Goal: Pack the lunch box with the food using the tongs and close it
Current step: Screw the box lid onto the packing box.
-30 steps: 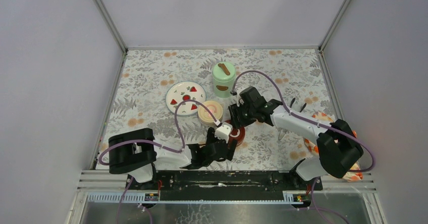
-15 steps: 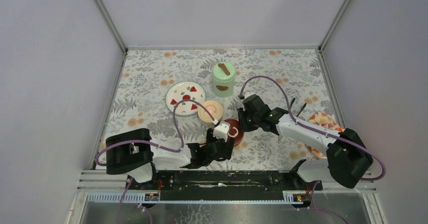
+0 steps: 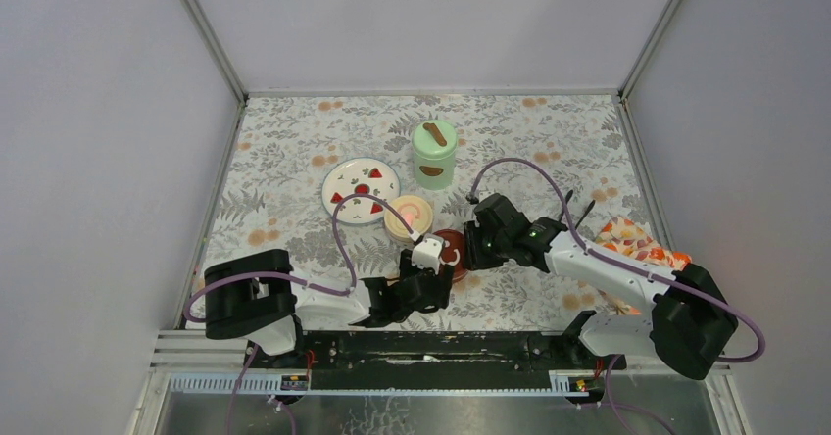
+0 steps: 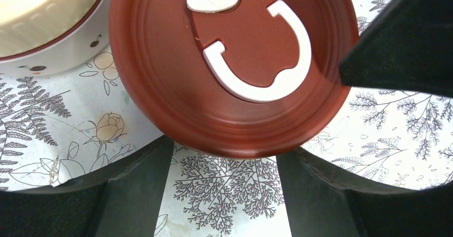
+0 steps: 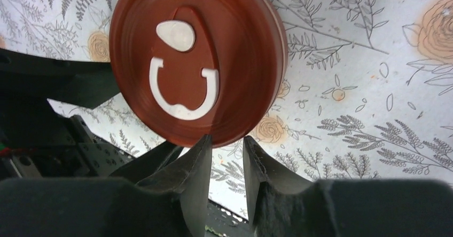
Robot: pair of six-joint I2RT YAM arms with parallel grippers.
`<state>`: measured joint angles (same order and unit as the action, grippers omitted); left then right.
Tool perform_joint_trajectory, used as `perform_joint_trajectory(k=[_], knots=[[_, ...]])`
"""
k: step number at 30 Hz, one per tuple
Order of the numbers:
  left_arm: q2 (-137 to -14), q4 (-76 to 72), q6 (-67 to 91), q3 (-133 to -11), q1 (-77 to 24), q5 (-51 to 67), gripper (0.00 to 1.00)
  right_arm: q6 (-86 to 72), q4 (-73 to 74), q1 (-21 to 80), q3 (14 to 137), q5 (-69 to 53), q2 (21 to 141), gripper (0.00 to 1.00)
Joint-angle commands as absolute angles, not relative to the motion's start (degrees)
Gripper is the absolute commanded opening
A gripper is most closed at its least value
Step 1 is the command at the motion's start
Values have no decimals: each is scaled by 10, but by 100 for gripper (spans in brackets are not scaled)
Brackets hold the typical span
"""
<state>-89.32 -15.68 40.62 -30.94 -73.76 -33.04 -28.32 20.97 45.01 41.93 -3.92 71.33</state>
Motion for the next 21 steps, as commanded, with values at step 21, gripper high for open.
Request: perform_joint_trajectory(k=[21], knots=[[-908,-161,398,-312,-723,-327,78,-72,214,367,628,-106,893,44]])
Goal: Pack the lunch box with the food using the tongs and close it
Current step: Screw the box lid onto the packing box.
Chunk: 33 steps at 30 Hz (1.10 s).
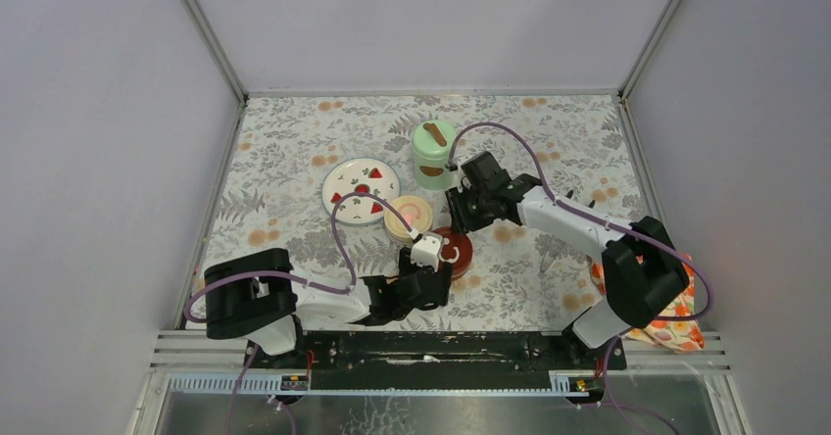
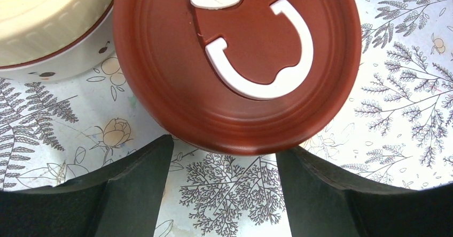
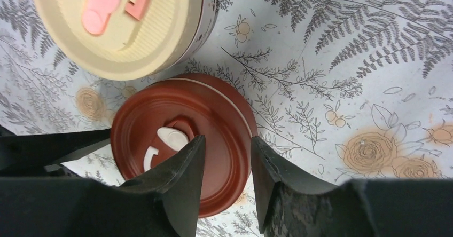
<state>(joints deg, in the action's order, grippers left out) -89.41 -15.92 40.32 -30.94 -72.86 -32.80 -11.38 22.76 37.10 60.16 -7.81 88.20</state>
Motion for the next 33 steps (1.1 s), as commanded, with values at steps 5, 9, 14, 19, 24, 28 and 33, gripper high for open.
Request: perform_joint_trajectory(k=[5,9,14,19,24,28,33], knots=[[-910,-167,395,-312,-723,-324,78,-67,215,367,621,-123,913,41],[-911,-161,397,-316,-722,-325,78,-73,218,367,602,-129,916,28],[-917,-139,410,-328,-722,-334,78,-107,225,371,559,-133,886,20],[-919,-116,428,-341,-722,-349,77,-169,243,400,502,-88,845,16],[-908,-102,447,-341,-722,-365,76,-239,256,438,450,-67,804,13],[-912,-93,453,-346,-722,-367,75,-287,261,460,422,-73,780,15],[-916,-95,453,-346,-721,-357,75,-285,263,459,416,-54,734,20]])
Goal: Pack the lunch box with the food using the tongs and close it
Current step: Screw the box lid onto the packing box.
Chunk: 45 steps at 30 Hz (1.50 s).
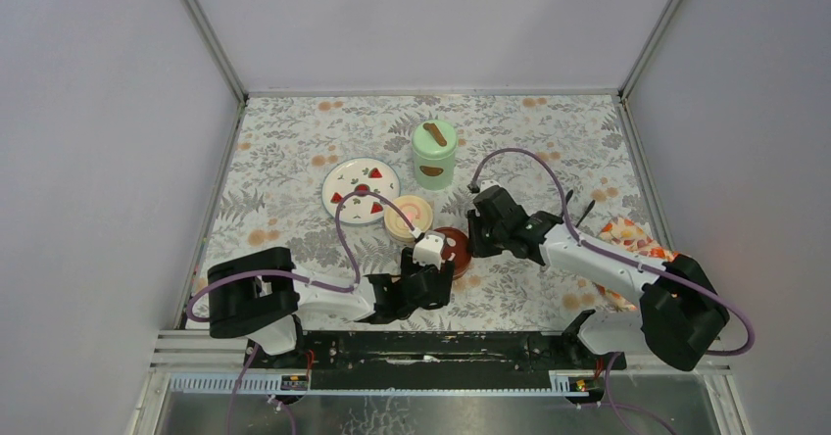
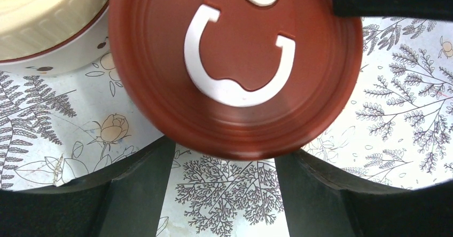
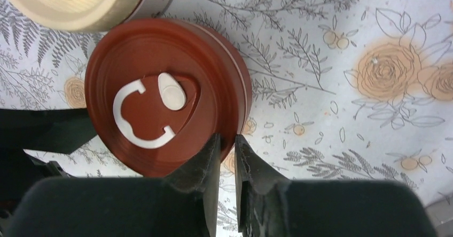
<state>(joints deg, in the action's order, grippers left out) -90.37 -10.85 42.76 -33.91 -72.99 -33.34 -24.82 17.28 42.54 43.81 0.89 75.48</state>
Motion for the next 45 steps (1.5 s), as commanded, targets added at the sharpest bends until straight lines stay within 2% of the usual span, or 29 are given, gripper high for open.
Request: perform_joint_trajectory(k=[1,4,7,12,21,26,30,35,45], knots=[[-916,-95,452,-345,-721,-353,75,-276,268,448,423,-46,724,20],[-913,-93,454,-340,-721,-345,75,-235,274,398,461,-71,705,21],[-911,-99,451,-333,-721,-337,75,-190,264,374,508,-66,714,31],[-913,-108,435,-336,-721,-329,75,-125,238,359,582,-84,784,41],[-916,-126,418,-336,-721,-318,77,-65,229,338,649,-130,916,43],[-919,-132,413,-338,-721,-318,77,-61,235,338,637,-136,934,39],[-925,-131,413,-347,-721,-319,77,-76,236,339,608,-142,925,26],[-935,-121,433,-362,-721,-332,77,-131,228,358,546,-124,900,15],[-953,-99,467,-386,-719,-357,73,-263,217,461,448,-80,841,11]])
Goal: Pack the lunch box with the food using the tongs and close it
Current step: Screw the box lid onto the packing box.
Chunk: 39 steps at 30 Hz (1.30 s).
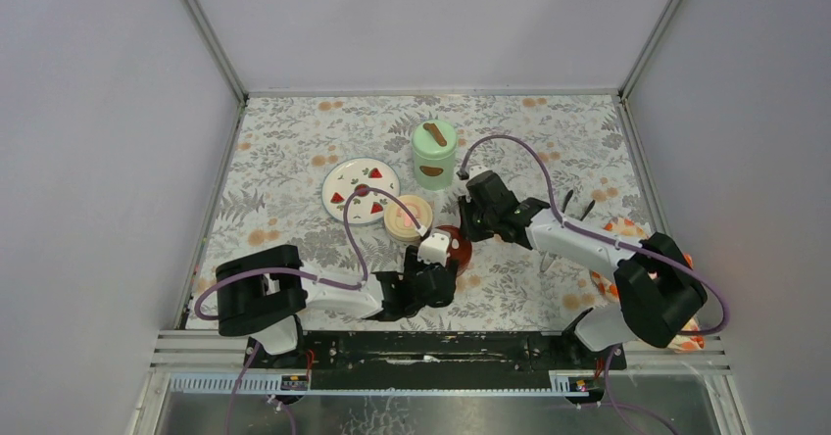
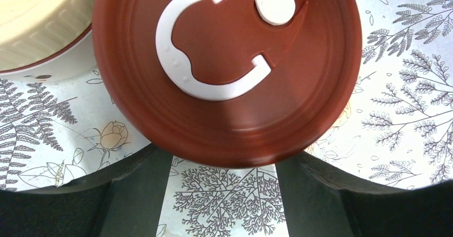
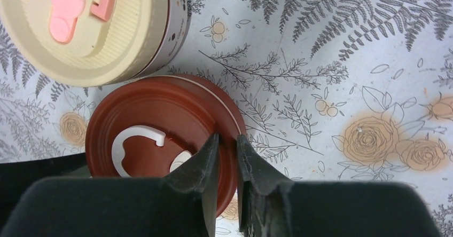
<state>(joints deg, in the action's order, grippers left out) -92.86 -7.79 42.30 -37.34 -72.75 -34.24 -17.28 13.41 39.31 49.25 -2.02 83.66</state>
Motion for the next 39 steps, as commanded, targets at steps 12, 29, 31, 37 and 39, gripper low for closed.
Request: perform_joint_trajectory(k=[12,29,31,37,39], knots=[[-949,-96,498,-374,-715,-352,71,-337,216,492,404,-58,772,18],[-890,-40,486,-370,-719,-314,96,-307,209,427,479,130,700,49],[-859,-23,494,-365,-721,-306,98,-300,215,417,478,142,677,54],[-728,88,514,-354,-718,-327,98,-270,252,377,475,190,607,73],[-687,143,508,-367,-706,-347,98,-260,268,364,477,209,585,79]])
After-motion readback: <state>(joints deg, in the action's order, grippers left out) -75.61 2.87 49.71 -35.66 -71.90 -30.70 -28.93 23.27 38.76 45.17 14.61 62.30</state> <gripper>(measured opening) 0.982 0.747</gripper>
